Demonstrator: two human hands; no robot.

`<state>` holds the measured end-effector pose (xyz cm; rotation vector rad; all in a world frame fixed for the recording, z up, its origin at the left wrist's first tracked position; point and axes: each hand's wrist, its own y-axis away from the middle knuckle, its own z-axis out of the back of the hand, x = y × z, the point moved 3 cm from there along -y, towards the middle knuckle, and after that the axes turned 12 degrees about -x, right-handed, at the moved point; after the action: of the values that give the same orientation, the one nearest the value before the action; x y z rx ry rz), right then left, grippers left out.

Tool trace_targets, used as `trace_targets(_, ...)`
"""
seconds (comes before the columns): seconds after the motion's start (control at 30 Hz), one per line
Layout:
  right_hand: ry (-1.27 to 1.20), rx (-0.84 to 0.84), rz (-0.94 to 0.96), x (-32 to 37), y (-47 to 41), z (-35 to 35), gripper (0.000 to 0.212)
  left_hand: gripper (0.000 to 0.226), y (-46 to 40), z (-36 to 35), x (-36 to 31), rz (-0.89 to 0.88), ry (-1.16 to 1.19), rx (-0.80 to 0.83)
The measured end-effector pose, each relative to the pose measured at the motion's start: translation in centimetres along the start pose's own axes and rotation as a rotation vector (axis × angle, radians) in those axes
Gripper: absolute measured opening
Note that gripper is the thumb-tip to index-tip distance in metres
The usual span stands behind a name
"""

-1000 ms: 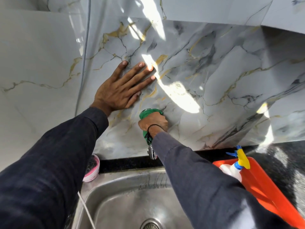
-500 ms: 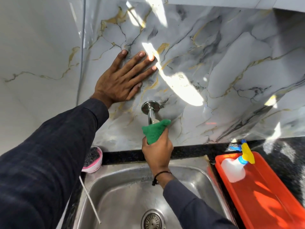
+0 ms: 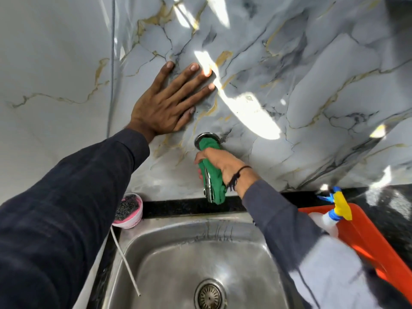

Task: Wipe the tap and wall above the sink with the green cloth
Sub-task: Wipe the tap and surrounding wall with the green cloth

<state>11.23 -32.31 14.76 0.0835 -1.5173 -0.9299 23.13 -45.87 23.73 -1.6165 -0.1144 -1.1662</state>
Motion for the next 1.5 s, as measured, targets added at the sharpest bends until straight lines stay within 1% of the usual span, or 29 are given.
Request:
trace_targets(0.07,0.010,0.176,-0.075,1.3,-1.2,-0.1,0.024,0.071,0.1,-0.3,-0.1,-0.005,0.006,-0.005)
trace_targets(0.1,-0.028,0.243,-0.090,1.4,-1.9,-0.3,0.029,0.071,0.2,-0.4,-0.1,-0.005,0.003,-0.008)
trace_targets(0.17,-0.180,0.382,-0.102,0.9,-2.8,-0.6,0.034,0.071,0.3,-0.7,0.0,0.004,-0.004,-0.010)
trace_targets(0.23,-0.374,0.504,-0.065,-0.3,-3.2,-0.9,0.031,0.071,0.6,-0.8,0.0,0.013,0.002,-0.002)
trace_targets(0.3,-0.574,0.584,-0.025,-1.1,-3.5,-1.4,0.024,0.071,0.7,-0.9,0.0,0.009,0.003,-0.002)
trace_targets(0.37,-0.711,0.632,-0.012,-1.4,-3.5,-1.9,0.016,0.071,0.6,-0.9,-0.1,0.003,-0.001,-0.004)
trace_targets(0.4,-0.746,0.665,-0.008,-1.3,-3.2,-2.2,0.014,0.071,0.6,-0.8,-0.1,0.003,-0.005,-0.002)
trace_targets(0.47,-0.733,0.696,-0.014,-1.2,-2.6,-2.2,0.016,0.071,0.5,-0.6,0.0,0.003,-0.011,0.006)
trace_targets(0.53,-0.618,0.629,-0.011,-1.2,-2.2,-1.6,0.015,0.070,0.3,-0.4,0.0,-0.002,-0.018,0.007)
trace_targets(0.6,-0.434,0.484,0.011,-1.1,-1.7,-0.8,0.023,0.070,0.2,-0.2,0.0,-0.010,-0.031,0.005)
trace_targets(0.67,-0.285,0.283,0.070,-1.0,-0.8,-0.3,0.019,0.070,0.0,-0.1,0.0,-0.016,-0.049,0.006)
trace_targets(0.73,-0.202,0.072,0.130,-1.0,0.1,-0.1,0.013,0.069,-0.2,0.2,-0.1,-0.023,-0.066,0.013)
trace_targets(0.83,-0.089,-0.168,0.212,-1.3,0.7,0.0,0.010,0.068,-0.4,0.4,-0.3,-0.027,-0.080,0.021)
trace_targets(0.87,-0.013,-0.252,0.256,-1.6,0.8,0.1,0.010,0.068,-0.4,0.4,-0.3,-0.031,-0.085,0.022)
trace_targets(0.9,0.096,-0.352,0.316,-2.0,0.9,0.1,0.015,0.069,-0.4,0.3,-0.3,-0.035,-0.093,0.020)
trace_targets(0.97,0.292,-0.605,0.460,-3.5,1.6,-0.2,0.032,0.070,-0.5,0.2,-0.1,-0.043,-0.111,0.019)
trace_targets(1.03,0.321,-0.821,0.659,-5.5,2.9,-0.8,0.039,0.071,-0.3,0.2,-0.1,-0.049,-0.110,0.019)
trace_targets(1.07,0.289,-0.876,0.733,-6.6,3.3,-1.0,0.042,0.071,-0.4,0.3,-0.1,-0.053,-0.110,0.020)
trace_targets(1.1,0.252,-0.888,0.782,-7.6,3.5,-1.0,0.046,0.071,-0.5,0.3,-0.1,-0.053,-0.110,0.018)
trace_targets(1.2,0.146,-0.786,0.851,-9.7,3.1,-0.9,0.055,0.069,-0.7,0.6,0.0,-0.055,-0.094,0.046)
trace_targets(1.27,0.120,-0.710,0.837,-10.4,2.9,-0.6,0.057,0.068,-0.9,1.1,-0.1,-0.052,-0.064,0.093)
trace_targets(1.33,0.206,-0.592,0.774,-11.7,2.8,0.4,0.053,0.065,-1.6,2.2,-0.2,-0.012,-0.007,0.171)
trace_targets(1.4,0.302,-0.477,0.648,-14.2,2.8,2.3,0.051,0.066,-2.7,3.7,-0.9,0.097,0.122,0.318)
trace_targets(1.43,0.309,-0.459,0.571,-15.4,3.1,3.5,0.053,0.068,-3.2,4.7,-1.4,0.187,0.195,0.407)
trace_targets(1.47,0.269,-0.465,0.508,-16.4,3.4,4.9,0.056,0.068,-3.6,6.0,-2.3,0.302,0.266,0.478)
trace_targets(1.5,0.208,-0.477,0.451,-16.9,4.0,6.3,0.057,0.066,-3.7,7.5,-3.6,0.432,0.356,0.510)
